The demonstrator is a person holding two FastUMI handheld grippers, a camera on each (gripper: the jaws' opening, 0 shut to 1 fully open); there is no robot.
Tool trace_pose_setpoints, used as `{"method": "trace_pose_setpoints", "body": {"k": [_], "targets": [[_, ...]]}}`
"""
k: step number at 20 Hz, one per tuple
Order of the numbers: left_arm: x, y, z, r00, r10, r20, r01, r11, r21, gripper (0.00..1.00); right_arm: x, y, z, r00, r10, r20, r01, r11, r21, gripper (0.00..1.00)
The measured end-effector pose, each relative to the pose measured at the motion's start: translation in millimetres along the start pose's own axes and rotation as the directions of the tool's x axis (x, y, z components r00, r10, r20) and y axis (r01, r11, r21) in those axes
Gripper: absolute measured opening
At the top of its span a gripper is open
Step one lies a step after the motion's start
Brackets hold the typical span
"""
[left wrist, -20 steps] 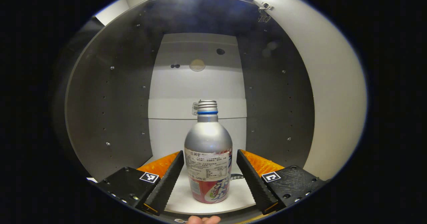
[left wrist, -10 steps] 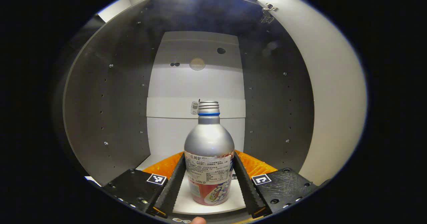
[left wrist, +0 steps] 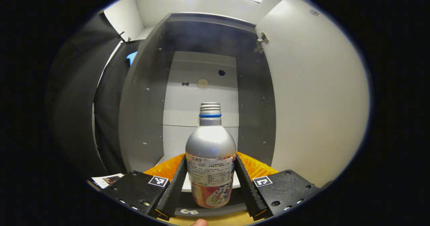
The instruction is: Open the cabinet door with the right hand, grasp the bottle in the cabinet with the left hand and place it on the coaster, then close the cabinet door with the right hand.
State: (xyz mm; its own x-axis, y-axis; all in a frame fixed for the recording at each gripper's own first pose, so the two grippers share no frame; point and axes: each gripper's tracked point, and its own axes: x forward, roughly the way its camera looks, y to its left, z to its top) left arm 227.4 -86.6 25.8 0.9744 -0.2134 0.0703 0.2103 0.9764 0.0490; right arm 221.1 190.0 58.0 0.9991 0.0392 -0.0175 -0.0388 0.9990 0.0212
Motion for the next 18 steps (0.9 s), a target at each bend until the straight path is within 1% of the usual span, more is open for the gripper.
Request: {"method": "trace_pose_setpoints", "body": {"k": [2,4,6,7,9,10,12,15,16,18], "targets": [[-30.9,11.6,-0.9,0.999,0.032,0.008,-0.032,0.999,0.01,0.76,1.1,-1.3,0.6,1.0,0.001,0.008,-0.001,1.0,-0.011,0.53],[-65.7,28.9,-12.9,0.996,0.088,-0.002,-0.088,0.996,0.026,0.76,2.6,-1.2,2.5,1.0,0.004,0.024,-0.004,1.0,-0.015,0.53],[-104.0,55.2,-36.0,0.985,0.169,-0.023,-0.167,0.985,0.053,0.76,5.0,1.0,4.7,0.999,0.007,0.033,-0.007,1.0,0.001,0.53],[-120.1,65.4,-53.3,0.98,0.195,-0.041,-0.192,0.98,0.06,0.76,4.5,3.2,4.7,0.999,0.011,0.035,-0.011,1.0,0.011,0.53],[-146.1,77.9,-84.0,0.975,0.213,-0.064,-0.21,0.977,0.045,0.76,3.8,5.1,5.2,0.999,0.014,0.034,-0.015,1.0,0.021,0.53],[-159.3,88.3,-98.2,0.968,0.242,-0.074,-0.239,0.97,0.043,0.76,3.8,5.0,5.8,0.999,0.014,0.034,-0.015,1.0,0.019,0.53],[-183.2,111.3,-123.5,0.944,0.318,-0.086,-0.315,0.948,0.048,0.76,4.0,3.3,5.8,0.999,0.016,0.036,-0.016,1.0,0.008,0.53],[-208.5,141.1,-153.0,0.897,0.434,-0.084,-0.429,0.901,0.069,0.76,3.8,2.1,5.0,0.999,0.014,0.034,-0.014,1.0,0.002,0.53],[-213.6,147.3,-163.4,0.885,0.456,-0.093,-0.451,0.89,0.073,0.76,3.5,2.1,5.1,0.999,0.012,0.032,-0.012,1.0,0.005,0.53],[-220.9,153.8,-187.1,0.87,0.474,-0.136,-0.467,0.88,0.085,0.76,3.6,3.6,5.3,0.999,0.012,0.031,-0.013,1.0,0.015,0.53]]}}
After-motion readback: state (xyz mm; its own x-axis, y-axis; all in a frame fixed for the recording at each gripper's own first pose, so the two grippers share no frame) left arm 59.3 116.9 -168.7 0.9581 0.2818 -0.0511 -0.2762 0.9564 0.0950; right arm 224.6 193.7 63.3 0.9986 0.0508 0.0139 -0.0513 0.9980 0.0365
